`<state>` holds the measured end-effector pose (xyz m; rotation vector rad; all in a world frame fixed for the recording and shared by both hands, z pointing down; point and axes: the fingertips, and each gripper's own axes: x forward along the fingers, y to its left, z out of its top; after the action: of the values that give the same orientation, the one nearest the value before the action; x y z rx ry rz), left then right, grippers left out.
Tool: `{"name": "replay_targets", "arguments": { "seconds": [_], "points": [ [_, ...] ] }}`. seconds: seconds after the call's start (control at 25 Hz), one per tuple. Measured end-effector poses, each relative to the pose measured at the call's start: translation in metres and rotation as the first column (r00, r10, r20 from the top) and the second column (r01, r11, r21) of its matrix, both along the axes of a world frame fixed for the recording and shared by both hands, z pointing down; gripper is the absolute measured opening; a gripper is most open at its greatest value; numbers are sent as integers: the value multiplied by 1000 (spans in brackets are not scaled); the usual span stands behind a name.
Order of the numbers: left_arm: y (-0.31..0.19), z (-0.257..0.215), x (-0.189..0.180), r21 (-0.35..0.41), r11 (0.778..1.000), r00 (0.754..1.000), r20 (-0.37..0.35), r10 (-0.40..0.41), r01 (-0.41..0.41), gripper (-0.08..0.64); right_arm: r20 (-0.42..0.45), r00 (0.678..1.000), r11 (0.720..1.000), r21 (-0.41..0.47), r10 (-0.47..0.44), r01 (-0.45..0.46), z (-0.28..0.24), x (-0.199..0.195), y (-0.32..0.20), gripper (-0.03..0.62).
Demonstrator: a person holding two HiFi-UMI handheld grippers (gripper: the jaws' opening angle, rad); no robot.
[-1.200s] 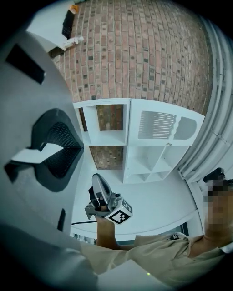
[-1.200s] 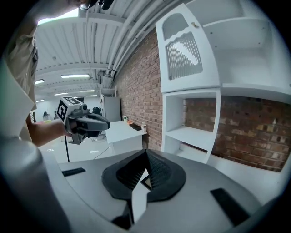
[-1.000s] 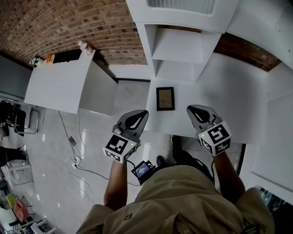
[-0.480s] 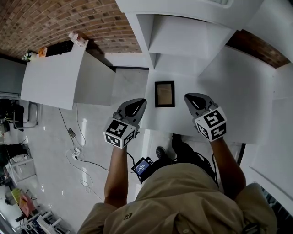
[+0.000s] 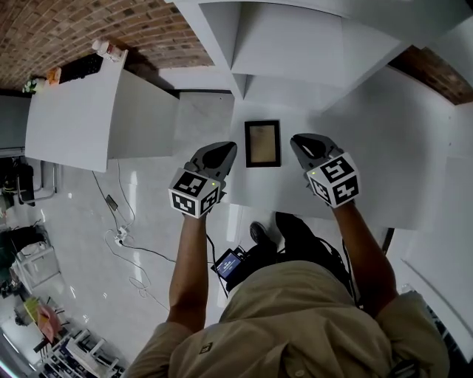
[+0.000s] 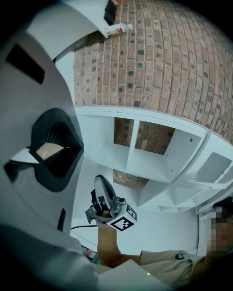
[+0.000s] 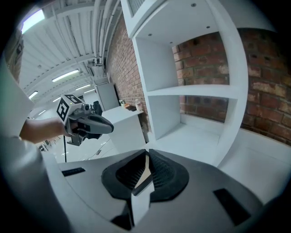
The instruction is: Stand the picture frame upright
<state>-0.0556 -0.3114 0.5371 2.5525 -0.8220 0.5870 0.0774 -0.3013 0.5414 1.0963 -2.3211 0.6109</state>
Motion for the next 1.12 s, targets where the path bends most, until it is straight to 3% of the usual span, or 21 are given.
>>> {"name": "replay_targets", "arguments": {
  "seconds": [0.28, 0.44, 0.68, 1.12],
  "points": [
    [-16, 51, 7, -96, 995, 1000, 1, -13, 13, 6, 11, 1000, 997, -79, 2, -1, 45, -2, -16, 8],
    [-25, 83, 11, -139, 990, 1000, 21, -22, 25, 8, 13, 1000, 993, -121, 7, -6, 73, -2, -26, 67],
    [-35, 123, 18, -202, 978, 998, 43, -38, 46, 8, 21, 1000, 983, -183, 5, -1, 109, -4, -35, 79],
    [-41, 160, 22, -272, 959, 996, 58, -68, 81, 66, 41, 999, 960, -281, 7, 5, 156, -13, -39, 112]
  ]
}}
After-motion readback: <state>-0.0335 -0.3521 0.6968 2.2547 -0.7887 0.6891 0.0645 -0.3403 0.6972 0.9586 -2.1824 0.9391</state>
